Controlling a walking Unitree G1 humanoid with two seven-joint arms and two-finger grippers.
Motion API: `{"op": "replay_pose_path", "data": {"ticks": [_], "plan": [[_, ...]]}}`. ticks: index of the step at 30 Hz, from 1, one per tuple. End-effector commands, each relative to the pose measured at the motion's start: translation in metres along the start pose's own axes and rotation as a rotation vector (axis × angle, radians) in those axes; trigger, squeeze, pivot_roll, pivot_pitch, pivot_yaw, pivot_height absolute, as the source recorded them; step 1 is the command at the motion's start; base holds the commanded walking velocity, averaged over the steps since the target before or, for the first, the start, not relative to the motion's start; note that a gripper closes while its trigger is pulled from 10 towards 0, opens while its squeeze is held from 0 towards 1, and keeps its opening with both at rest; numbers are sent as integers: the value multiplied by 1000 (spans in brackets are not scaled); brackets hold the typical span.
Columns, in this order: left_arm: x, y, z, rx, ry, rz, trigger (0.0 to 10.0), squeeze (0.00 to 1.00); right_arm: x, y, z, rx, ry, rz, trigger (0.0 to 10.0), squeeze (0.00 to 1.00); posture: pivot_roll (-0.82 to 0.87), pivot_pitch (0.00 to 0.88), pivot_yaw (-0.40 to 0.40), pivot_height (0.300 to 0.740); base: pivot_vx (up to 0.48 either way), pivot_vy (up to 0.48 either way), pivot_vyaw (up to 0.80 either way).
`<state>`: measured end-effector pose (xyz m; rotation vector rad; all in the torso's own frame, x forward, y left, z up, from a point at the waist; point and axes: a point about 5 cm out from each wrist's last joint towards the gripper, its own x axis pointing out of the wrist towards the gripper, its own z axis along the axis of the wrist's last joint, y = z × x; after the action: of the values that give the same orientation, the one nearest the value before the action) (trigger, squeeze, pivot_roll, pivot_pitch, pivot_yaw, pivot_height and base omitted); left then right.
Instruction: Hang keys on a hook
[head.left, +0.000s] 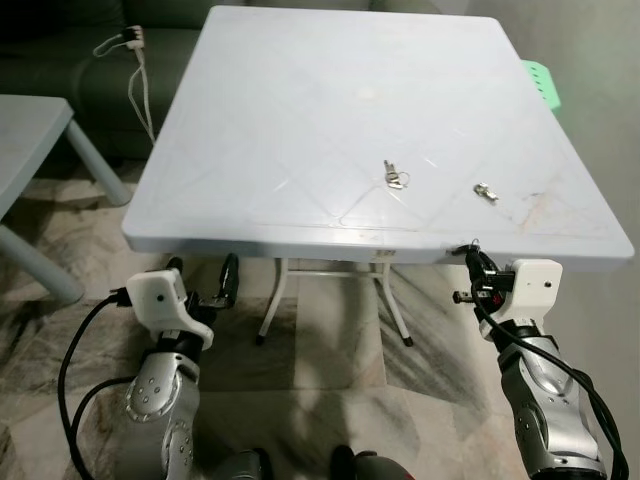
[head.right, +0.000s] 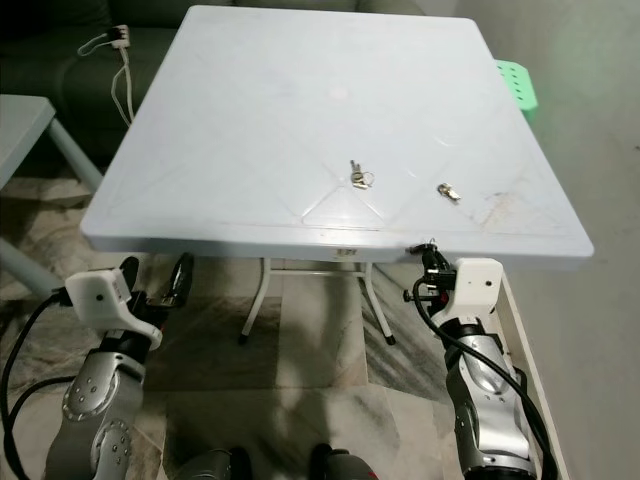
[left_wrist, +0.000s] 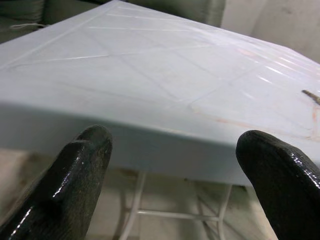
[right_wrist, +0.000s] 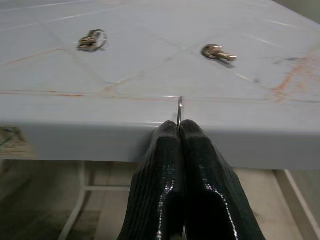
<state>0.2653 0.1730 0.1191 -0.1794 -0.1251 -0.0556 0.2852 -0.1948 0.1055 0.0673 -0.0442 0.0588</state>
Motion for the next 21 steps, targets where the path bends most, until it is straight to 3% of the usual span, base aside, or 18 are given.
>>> {"op": "replay_pose_path", "data": {"ticks": [1, 13, 21], "plan": [[-1, 3, -3, 10, 10, 3, 10000, 0, 0, 0, -2, 0, 17, -9, 10000, 0, 30, 140, -58, 740, 0, 0, -738], [5, 7, 0, 36, -3, 5, 10000, 0, 5, 6, 0, 4, 8, 9, 10000, 0, 28, 133, -59, 740, 0, 0, -739], [6, 7, -1, 28, -5, 12, 10000, 0, 5, 8, 2, 7, 2, 19, 10000, 0, 26, 140, -63, 740, 0, -420, -752]]}}
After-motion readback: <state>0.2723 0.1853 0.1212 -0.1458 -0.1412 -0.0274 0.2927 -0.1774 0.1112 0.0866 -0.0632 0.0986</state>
